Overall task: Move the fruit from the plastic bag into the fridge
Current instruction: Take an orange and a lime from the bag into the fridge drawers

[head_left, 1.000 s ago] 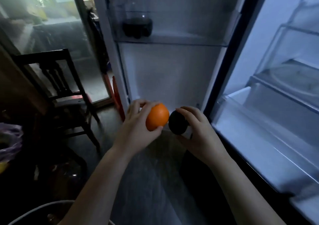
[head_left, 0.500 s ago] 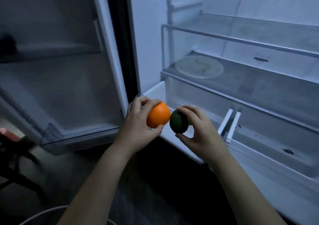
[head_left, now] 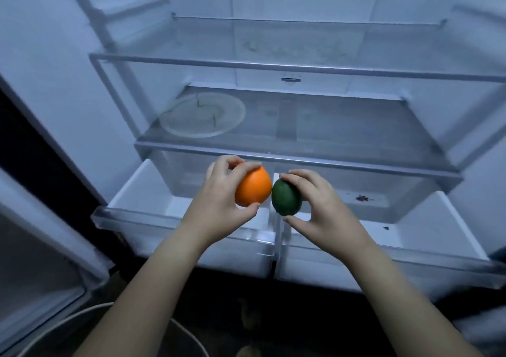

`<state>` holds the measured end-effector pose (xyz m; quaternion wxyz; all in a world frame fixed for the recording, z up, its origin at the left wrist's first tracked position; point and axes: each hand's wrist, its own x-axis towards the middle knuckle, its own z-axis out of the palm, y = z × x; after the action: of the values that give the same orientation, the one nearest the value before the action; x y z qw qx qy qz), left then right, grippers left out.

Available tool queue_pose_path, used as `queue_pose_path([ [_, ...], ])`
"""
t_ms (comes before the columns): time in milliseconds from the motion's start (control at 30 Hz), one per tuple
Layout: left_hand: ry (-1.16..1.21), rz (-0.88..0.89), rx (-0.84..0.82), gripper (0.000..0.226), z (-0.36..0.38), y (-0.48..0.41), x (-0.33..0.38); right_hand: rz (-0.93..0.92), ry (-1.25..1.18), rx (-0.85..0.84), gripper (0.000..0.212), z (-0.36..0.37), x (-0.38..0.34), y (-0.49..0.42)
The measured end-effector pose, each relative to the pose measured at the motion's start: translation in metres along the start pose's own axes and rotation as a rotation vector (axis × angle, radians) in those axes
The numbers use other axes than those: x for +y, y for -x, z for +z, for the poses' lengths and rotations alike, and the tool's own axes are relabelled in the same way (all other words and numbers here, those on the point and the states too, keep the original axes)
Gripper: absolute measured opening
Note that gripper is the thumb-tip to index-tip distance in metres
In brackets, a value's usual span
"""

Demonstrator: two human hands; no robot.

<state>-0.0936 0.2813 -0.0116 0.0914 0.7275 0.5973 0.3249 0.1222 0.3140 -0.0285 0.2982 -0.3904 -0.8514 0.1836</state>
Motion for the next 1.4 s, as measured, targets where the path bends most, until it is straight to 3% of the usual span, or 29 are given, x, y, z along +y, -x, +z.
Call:
queue_pose_path([
  [333, -0.045, 0.106, -0.223, 0.066, 0.008, -0.047, -0.05, 0.132, 0.075, -0.093, 0.064, -0.024, 0.037, -0.017],
  [567, -0.098, 0.075, -0.404, 0.066, 0.028, -0.063, -0.074, 0.243, 0.181, -0.311, 0.063, -0.019, 0.068, -0.02],
  [967, -0.242, 0.007, -0.764, 0.072, 0.059, -0.082, -0.104, 0.274, 0.266, -0.688, 0.058, 0.018, 0.125, -0.048],
  [1200, -0.234, -0.004, -0.896, 0.07, 0.086, -0.085, -0.111, 0.279, 0.32, -0.754, 0.063, 0.047, 0.15, -0.053],
  [1400, -0.158, -0.114, -0.894, 0.071, 0.098, -0.078, -0.124, 0.276, 0.319, -0.747, 0.073, 0.06, 0.156, -0.048],
])
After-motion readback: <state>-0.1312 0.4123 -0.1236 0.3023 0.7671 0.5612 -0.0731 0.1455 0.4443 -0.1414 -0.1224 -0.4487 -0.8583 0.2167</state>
